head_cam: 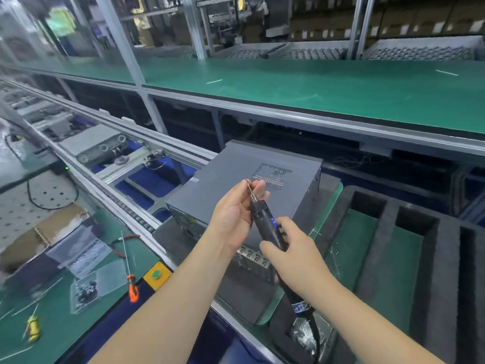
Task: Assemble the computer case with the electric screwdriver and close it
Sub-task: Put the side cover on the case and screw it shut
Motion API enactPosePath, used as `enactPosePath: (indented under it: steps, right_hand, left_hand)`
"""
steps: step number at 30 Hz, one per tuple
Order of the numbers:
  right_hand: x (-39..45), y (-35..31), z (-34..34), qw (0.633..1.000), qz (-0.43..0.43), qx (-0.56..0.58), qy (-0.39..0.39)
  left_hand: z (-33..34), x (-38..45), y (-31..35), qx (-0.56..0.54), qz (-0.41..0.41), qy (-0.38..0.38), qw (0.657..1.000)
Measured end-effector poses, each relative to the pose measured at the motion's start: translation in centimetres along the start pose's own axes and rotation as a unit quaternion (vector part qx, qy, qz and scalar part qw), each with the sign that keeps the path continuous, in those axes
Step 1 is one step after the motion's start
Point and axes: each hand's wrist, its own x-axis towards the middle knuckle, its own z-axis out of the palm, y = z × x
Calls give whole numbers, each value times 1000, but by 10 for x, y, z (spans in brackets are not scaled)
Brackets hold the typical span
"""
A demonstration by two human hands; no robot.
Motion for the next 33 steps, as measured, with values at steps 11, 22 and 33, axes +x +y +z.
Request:
enactPosePath:
  steps: [11, 22, 33]
  right_hand:
    - [16, -49, 135, 991, 29, -133, -5]
    - [34, -80, 300, 983, 108, -144, 39]
    - [-15, -50, 219, 955, 176, -145, 191]
  left_hand:
    - [-123, 12, 68, 8, -31, 68, 997]
    - [-269, 45, 129, 71, -104, 20, 992]
    - [-163, 40, 78, 222, -106, -92, 965]
